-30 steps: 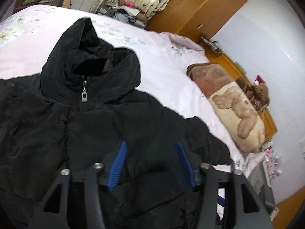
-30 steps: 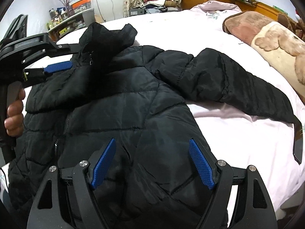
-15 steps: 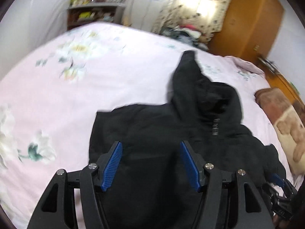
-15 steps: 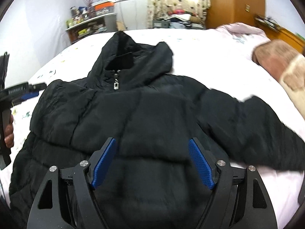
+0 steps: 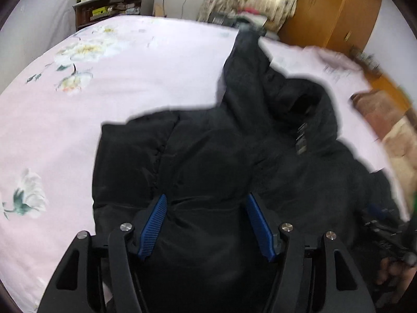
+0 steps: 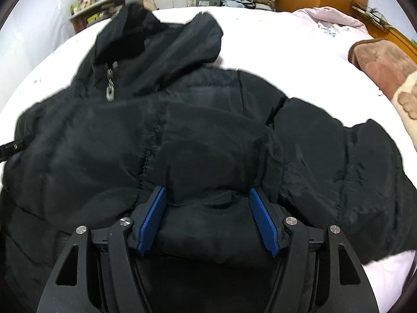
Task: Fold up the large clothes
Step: 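Open the left tool to release the sleeve and withdraw it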
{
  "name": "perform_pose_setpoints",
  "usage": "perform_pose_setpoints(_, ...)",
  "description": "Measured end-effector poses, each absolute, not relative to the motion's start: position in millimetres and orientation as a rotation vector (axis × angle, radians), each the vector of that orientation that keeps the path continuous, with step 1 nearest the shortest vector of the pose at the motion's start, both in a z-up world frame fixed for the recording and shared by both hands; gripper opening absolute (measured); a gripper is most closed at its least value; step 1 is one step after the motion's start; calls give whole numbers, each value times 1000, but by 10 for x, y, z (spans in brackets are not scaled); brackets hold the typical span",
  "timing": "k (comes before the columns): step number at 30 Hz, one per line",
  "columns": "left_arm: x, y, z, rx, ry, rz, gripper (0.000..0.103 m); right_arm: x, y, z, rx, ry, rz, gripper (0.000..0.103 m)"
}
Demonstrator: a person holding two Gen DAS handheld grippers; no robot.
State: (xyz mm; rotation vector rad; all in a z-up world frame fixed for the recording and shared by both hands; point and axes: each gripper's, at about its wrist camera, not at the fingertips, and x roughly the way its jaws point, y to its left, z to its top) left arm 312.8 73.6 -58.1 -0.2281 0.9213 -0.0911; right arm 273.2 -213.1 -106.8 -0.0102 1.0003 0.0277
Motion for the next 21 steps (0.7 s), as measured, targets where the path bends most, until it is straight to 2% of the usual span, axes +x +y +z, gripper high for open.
perform_pose_setpoints(3,3166,804,-340,-181,843,-59,65,2681,-2161,-857,6,928,39,66)
perform_pose_setpoints(5,3333,811,-399,-152,852,-14,65,2760,-2164,-807,16,912,37,66)
perform_pose_setpoints(8,3528,815,-776,-158,965,16,65,3010,-2198,-1044,25,1000,25,66)
perform_pose_setpoints(10,3530,679,-828,-62,946,28,66,3076,-2231,-1270,50,1057,55,66)
perform_pose_setpoints(12,3501,616,-786,-28,946,37,65,3064,-2252,-1262,64,1056,54,66)
perform_pose_setpoints(15,3329,626,-592,-82,948,21,58,2964,-2230,-1151,37,1061,48,66)
perform_pose_setpoints(18,2964,622,-343,-133,876,-60,58,2676,-2180,-920,28,982,52,65)
perform_pose_setpoints(21,2796,577,-523,-104,910,-66,58,2472,-2163,-915,55,961,67,65)
